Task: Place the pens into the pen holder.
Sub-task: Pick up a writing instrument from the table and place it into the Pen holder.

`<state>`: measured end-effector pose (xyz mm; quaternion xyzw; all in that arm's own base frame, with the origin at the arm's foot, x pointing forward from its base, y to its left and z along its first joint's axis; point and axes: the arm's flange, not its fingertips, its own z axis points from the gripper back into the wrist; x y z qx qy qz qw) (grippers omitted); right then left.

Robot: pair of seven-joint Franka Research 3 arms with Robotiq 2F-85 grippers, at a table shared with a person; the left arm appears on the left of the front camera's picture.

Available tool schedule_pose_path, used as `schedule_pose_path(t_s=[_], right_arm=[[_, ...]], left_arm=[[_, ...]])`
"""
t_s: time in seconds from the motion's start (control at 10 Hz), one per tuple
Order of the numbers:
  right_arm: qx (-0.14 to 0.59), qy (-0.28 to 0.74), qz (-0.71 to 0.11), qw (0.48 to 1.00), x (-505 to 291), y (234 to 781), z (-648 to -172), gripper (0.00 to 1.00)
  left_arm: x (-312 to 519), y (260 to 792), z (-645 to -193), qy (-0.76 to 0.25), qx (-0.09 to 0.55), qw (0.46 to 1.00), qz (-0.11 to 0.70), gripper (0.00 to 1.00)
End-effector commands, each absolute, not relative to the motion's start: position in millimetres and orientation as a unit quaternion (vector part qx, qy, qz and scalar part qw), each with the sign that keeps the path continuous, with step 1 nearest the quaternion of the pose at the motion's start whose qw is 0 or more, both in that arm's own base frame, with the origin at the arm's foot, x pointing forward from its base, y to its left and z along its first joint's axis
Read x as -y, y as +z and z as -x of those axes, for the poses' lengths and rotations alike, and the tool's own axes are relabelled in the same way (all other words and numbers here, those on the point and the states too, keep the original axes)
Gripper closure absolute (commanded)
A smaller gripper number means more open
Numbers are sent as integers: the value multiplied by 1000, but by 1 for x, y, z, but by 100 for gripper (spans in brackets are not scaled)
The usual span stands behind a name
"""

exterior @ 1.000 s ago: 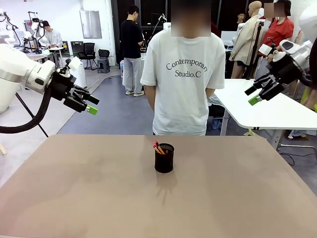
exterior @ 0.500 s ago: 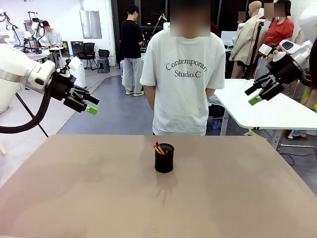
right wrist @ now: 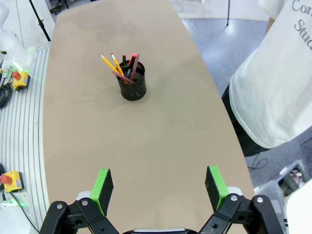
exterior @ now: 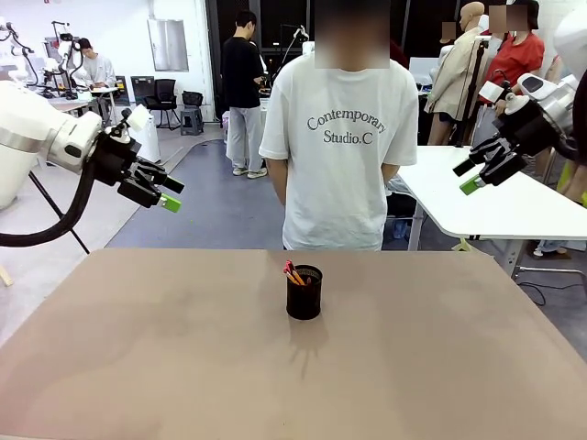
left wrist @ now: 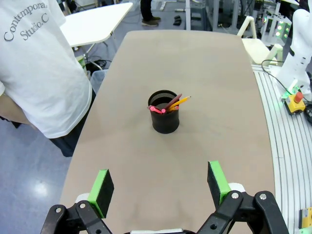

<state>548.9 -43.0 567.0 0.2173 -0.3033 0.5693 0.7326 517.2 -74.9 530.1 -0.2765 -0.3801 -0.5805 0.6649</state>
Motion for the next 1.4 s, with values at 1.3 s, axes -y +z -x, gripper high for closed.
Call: schedule_pose_path(t_s=[1.3], right_arm=[[300,572,-215,733,43,570,-548,0]], left_arm=[[75,530,-517,-581,380,665,276,0]])
